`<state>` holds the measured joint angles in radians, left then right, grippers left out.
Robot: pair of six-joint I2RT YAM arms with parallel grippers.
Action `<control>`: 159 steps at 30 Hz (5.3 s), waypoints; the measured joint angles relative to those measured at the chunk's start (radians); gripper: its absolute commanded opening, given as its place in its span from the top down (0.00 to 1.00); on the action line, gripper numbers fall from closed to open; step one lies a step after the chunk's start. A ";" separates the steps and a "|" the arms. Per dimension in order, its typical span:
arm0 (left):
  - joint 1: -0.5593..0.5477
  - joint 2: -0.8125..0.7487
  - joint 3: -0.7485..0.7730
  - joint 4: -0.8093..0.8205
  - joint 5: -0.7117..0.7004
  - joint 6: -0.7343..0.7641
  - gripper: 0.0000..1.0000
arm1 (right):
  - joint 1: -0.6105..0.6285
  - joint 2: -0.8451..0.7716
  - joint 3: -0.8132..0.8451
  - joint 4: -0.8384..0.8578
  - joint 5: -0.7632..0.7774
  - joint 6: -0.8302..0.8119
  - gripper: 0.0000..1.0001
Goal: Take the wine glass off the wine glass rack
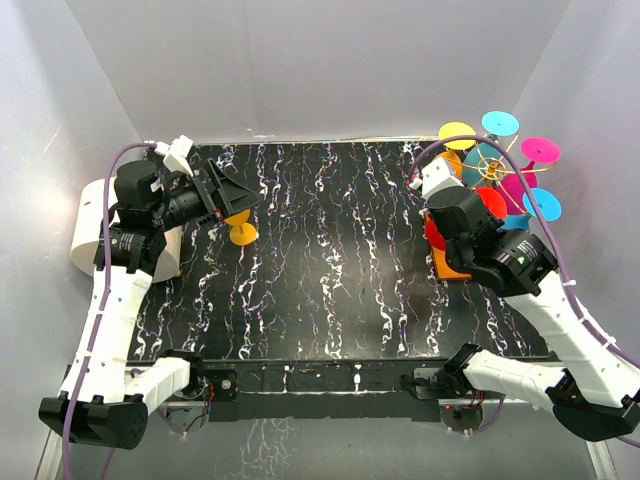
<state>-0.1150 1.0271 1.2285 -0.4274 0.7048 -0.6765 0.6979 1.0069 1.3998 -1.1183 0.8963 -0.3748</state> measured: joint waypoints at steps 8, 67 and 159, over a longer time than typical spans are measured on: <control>0.000 0.002 0.002 -0.008 0.000 0.004 0.01 | 0.003 0.000 0.027 -0.002 0.011 -0.024 0.98; 0.000 -0.019 0.070 -0.085 0.000 0.037 0.01 | -0.086 0.151 0.087 0.143 0.156 -0.146 1.00; -0.241 -0.153 -0.214 0.495 -0.054 -0.351 0.42 | -0.075 -0.028 -0.031 0.626 -0.946 0.784 1.00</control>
<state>-0.3557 0.8742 1.0142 0.0673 0.6510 -1.0279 0.6228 0.9791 1.3685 -0.4927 -0.0498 0.4091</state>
